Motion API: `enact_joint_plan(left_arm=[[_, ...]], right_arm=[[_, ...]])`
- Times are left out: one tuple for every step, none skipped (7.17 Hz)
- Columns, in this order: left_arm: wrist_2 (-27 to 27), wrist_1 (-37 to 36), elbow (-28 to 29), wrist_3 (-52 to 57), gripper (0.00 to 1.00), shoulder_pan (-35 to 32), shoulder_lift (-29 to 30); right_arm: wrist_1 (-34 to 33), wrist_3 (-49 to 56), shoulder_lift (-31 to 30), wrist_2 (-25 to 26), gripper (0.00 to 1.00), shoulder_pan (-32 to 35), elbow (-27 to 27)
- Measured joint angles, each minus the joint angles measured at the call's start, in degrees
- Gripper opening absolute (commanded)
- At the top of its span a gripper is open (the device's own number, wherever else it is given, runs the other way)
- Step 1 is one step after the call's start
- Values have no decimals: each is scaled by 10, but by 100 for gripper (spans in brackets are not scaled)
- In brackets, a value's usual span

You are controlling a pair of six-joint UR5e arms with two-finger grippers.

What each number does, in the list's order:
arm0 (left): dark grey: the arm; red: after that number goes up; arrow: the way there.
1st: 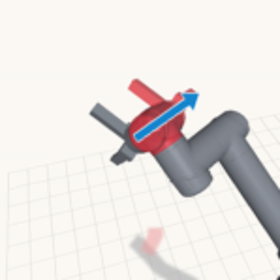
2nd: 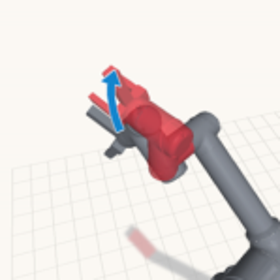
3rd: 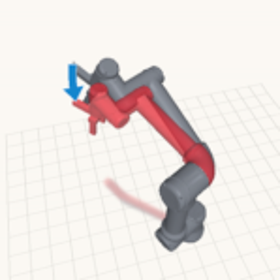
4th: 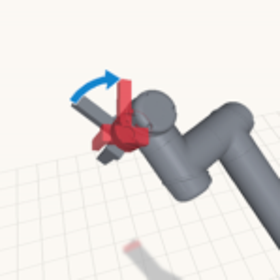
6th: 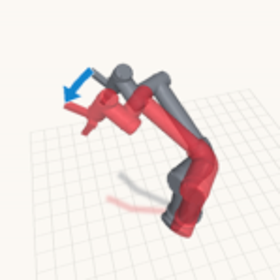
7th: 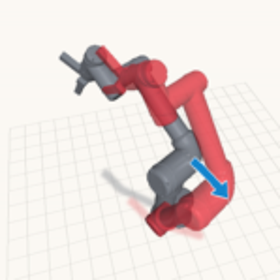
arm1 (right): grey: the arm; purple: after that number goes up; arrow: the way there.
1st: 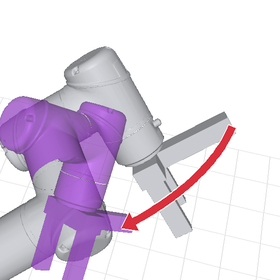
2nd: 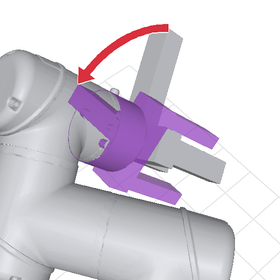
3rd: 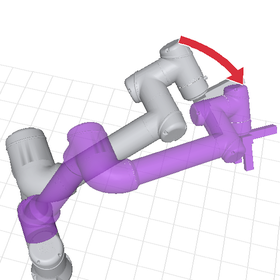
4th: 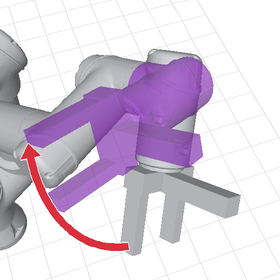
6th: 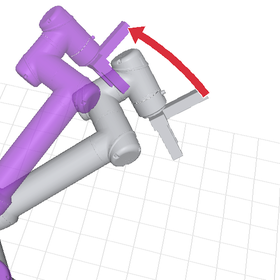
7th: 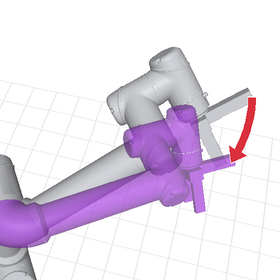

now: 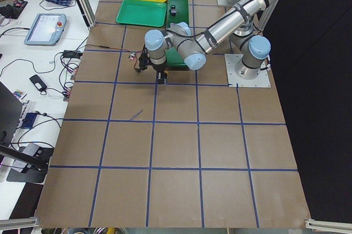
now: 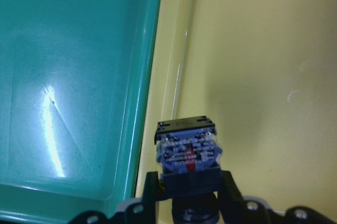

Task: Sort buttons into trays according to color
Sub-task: 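Drop the button in the yellow tray with right gripper while left places another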

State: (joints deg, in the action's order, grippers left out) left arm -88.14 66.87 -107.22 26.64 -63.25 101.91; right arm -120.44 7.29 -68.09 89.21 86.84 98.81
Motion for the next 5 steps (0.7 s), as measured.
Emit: enact_joint_plan(left_arm=[[2,14,-5,-92,27,-53,-29],[4,19,-14,-183,27,-113,-48],[3,17,-31,-242,27,-168,-59],[2,8,-52,-271,37,-206,-65],[1,-8,-66,-279,90,-223,-64]], right_arm=[[2,2,15,0,100,-3,-11],[1,2,23,1,100,-5,-12],[4,2,23,4,100,-7,-11],[18,2,18,7,100,-8,-10],[50,4,2,8,100,-8,-8]])
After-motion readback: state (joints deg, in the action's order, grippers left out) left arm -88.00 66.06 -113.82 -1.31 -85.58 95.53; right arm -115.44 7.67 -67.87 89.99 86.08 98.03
